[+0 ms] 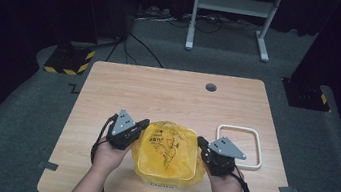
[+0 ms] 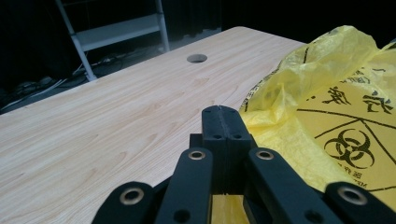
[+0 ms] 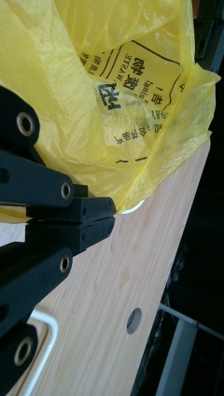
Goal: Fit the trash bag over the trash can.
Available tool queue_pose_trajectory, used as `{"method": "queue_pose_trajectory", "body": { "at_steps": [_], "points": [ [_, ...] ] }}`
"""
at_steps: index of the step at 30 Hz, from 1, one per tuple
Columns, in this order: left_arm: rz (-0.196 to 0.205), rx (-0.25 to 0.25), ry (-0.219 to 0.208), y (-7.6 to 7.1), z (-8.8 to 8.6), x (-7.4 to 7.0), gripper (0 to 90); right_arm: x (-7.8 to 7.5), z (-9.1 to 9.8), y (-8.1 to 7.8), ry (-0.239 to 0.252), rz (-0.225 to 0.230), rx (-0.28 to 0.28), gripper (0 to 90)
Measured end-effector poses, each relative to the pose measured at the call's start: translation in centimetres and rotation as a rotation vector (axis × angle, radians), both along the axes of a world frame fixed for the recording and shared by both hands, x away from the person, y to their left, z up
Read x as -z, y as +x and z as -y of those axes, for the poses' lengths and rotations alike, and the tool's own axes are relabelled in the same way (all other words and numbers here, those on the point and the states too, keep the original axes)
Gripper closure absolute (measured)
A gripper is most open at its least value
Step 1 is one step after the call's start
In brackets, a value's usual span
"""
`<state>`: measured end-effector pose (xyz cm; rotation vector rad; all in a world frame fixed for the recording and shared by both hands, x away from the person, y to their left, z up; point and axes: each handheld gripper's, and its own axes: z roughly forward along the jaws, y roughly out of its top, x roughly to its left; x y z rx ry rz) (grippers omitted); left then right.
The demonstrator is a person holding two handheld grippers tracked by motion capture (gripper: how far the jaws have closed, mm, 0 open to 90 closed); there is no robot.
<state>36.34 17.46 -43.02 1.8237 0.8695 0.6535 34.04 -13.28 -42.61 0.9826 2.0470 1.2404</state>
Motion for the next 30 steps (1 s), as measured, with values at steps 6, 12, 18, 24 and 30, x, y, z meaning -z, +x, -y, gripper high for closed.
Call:
{"method": "queue_pose_trajectory", "body": {
  "at_steps": [6, 12, 18, 24, 30],
  "points": [
    [-0.028, -0.007, -0.006, 1.2, -0.2, -0.2, 90.0, 0.1, -0.2, 0.5, 0.002, -0.015, -0.002, 88.9],
    [-0.076, -0.018, 0.026, 2.7, 0.1, 0.0, 90.0, 0.1, -0.5, 0.4, 0.000, -0.026, -0.010, 88.9],
    [-0.124, -0.023, 0.020, 3.1, 0.0, 1.5, 90.0, 0.3, -0.5, 0.7, 0.007, -0.040, -0.004, 89.0],
    [-0.173, -0.045, 0.014, 3.1, -0.7, 4.1, 90.0, 1.0, -0.4, 1.2, 0.031, -0.072, -0.002, 88.9],
    [-0.153, -0.070, -0.027, 2.4, -1.7, 4.1, 90.0, 1.8, -0.3, 1.5, 0.035, -0.104, 0.001, 88.3]
  ]
}}
